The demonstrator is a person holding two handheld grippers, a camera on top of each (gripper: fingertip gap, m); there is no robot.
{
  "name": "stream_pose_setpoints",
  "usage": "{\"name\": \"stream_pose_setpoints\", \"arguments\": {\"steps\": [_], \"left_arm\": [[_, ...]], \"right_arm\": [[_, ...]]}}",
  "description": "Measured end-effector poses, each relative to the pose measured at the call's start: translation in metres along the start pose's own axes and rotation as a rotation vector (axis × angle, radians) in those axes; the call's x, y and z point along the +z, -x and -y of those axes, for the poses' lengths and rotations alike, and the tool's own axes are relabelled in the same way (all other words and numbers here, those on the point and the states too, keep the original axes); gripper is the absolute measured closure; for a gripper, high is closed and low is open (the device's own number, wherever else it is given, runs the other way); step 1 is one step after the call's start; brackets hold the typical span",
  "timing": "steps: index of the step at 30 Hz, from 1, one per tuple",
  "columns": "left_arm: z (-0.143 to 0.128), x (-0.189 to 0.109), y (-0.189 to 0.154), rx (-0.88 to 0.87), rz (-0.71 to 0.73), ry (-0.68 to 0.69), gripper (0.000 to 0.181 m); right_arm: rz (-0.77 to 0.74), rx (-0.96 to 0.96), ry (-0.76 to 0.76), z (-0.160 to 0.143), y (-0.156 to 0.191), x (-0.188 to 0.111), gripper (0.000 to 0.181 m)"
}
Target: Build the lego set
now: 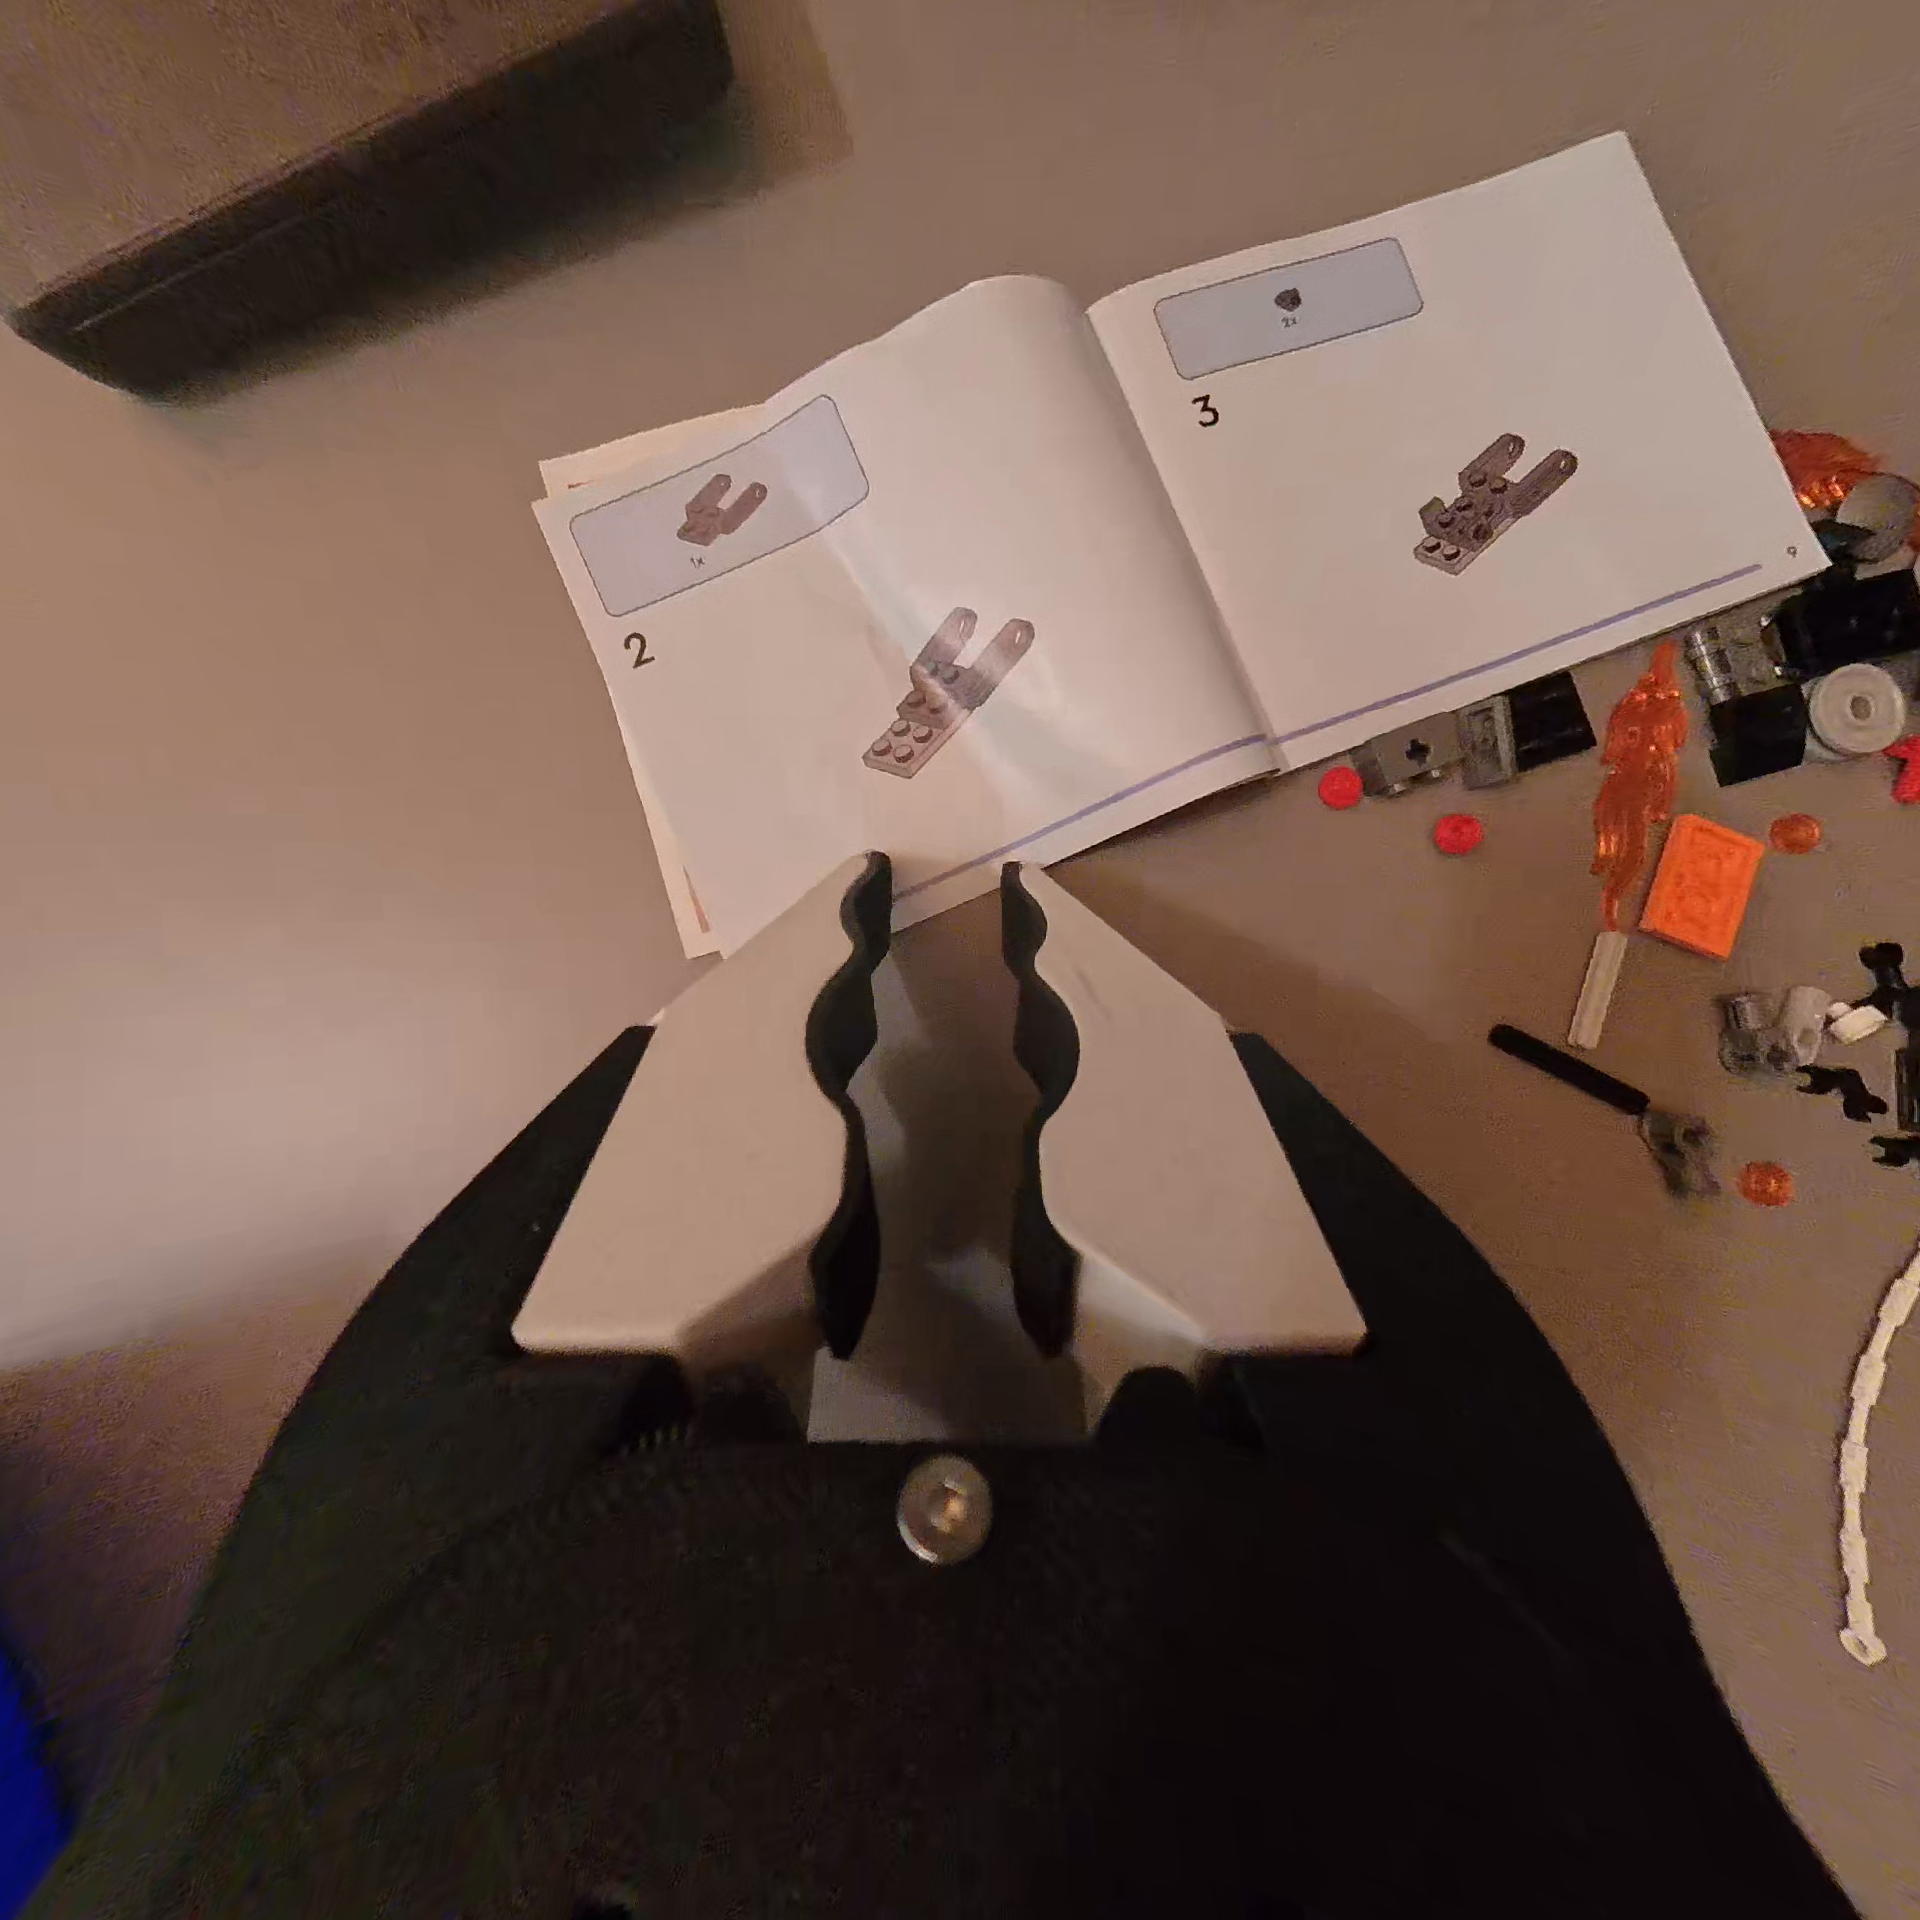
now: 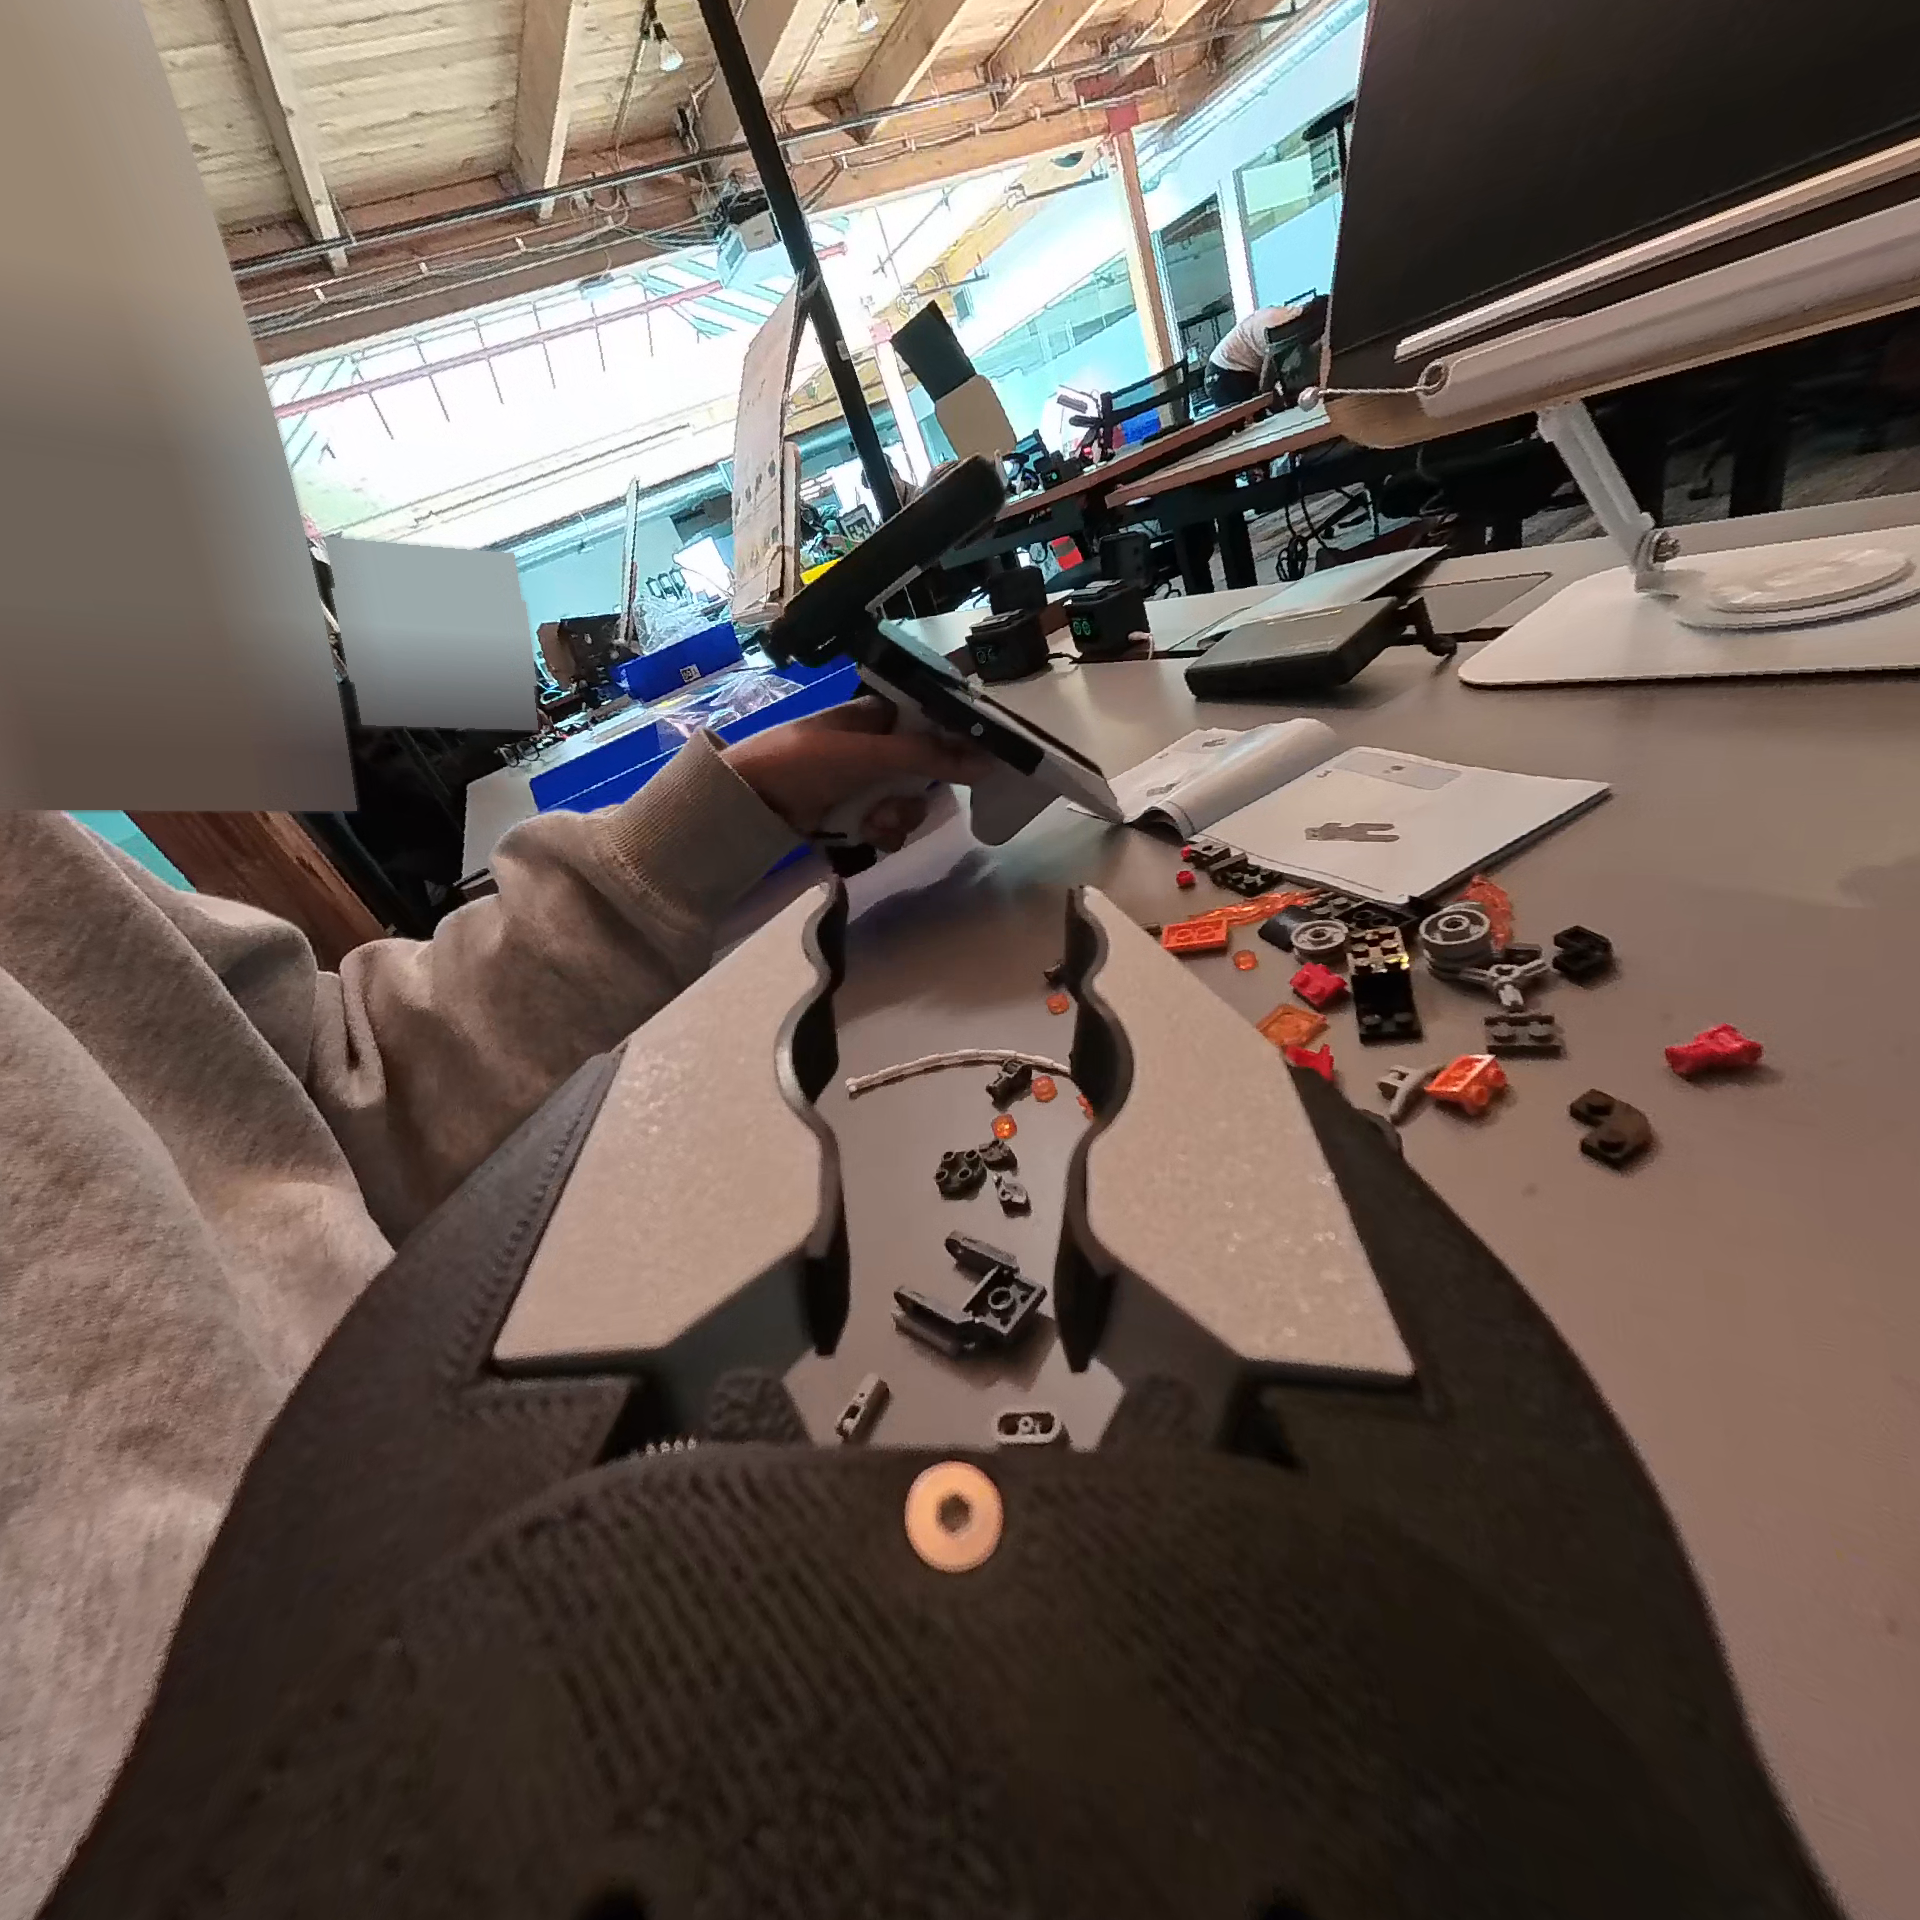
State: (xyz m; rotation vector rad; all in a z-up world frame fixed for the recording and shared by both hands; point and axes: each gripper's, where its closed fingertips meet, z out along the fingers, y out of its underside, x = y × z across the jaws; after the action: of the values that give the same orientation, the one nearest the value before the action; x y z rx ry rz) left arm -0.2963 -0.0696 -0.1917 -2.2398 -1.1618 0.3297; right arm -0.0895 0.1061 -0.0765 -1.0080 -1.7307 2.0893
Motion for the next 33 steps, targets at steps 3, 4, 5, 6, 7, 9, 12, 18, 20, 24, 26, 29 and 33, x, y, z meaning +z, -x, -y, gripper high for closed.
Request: {"name": "stream_pose_setpoints", "arguments": {"steps": [3, 4, 5, 6, 7, 9, 12, 18, 20, 24, 26, 29, 33], "left_arm": [[-0.001, -0.002, -0.003, -0.026, -0.032, -0.012, 0.161], [0.0, -0.003, -0.003, -0.035, -0.037, -0.03, 0.161], [0.003, -0.005, -0.003, -0.039, -0.043, -0.055, 0.163], [0.006, -0.007, -0.003, -0.043, -0.049, -0.081, 0.165], [0.009, -0.01, -0.003, -0.049, -0.053, -0.106, 0.166], [0.017, -0.017, -0.001, -0.056, -0.058, -0.163, 0.168], [0.03, -0.029, 0.002, -0.065, -0.06, -0.253, 0.17], [0.045, -0.046, 0.002, -0.035, -0.044, -0.375, 0.169], [0.048, -0.048, 0.0, -0.019, -0.037, -0.401, 0.169], [0.053, -0.055, -0.01, 0.03, -0.025, -0.447, 0.169], [0.055, -0.059, -0.015, 0.066, -0.005, -0.471, 0.169], [0.054, -0.063, -0.02, 0.11, 0.034, -0.505, 0.169], [0.05, -0.065, -0.031, 0.106, 0.002, -0.531, 0.168]], "right_arm": [[-0.002, -0.004, 0.006, -0.001, 0.0, 0.001, 0.14], [-0.003, -0.007, 0.009, -0.001, 0.0, 0.001, 0.141], [-0.005, -0.011, 0.011, -0.002, 0.0, 0.001, 0.141], [-0.007, -0.014, 0.014, -0.002, 0.0, 0.002, 0.141], [-0.007, -0.018, 0.016, -0.002, 0.0, 0.002, 0.141], [-0.011, -0.028, 0.017, -0.002, 0.001, 0.002, 0.141], [-0.014, -0.037, 0.015, -0.002, 0.001, 0.002, 0.141], [-0.019, -0.049, 0.003, 0.0, 0.001, 0.0, 0.142], [-0.019, -0.048, -0.002, 0.0, 0.001, -0.001, 0.143], [-0.016, -0.039, -0.022, 0.003, 0.001, -0.005, 0.144], [-0.018, -0.036, -0.042, 0.007, 0.001, -0.007, 0.146], [-0.018, -0.028, -0.065, 0.011, 0.0, -0.01, 0.147], [-0.016, -0.02, -0.075, 0.012, 0.0, -0.012, 0.147]]}}
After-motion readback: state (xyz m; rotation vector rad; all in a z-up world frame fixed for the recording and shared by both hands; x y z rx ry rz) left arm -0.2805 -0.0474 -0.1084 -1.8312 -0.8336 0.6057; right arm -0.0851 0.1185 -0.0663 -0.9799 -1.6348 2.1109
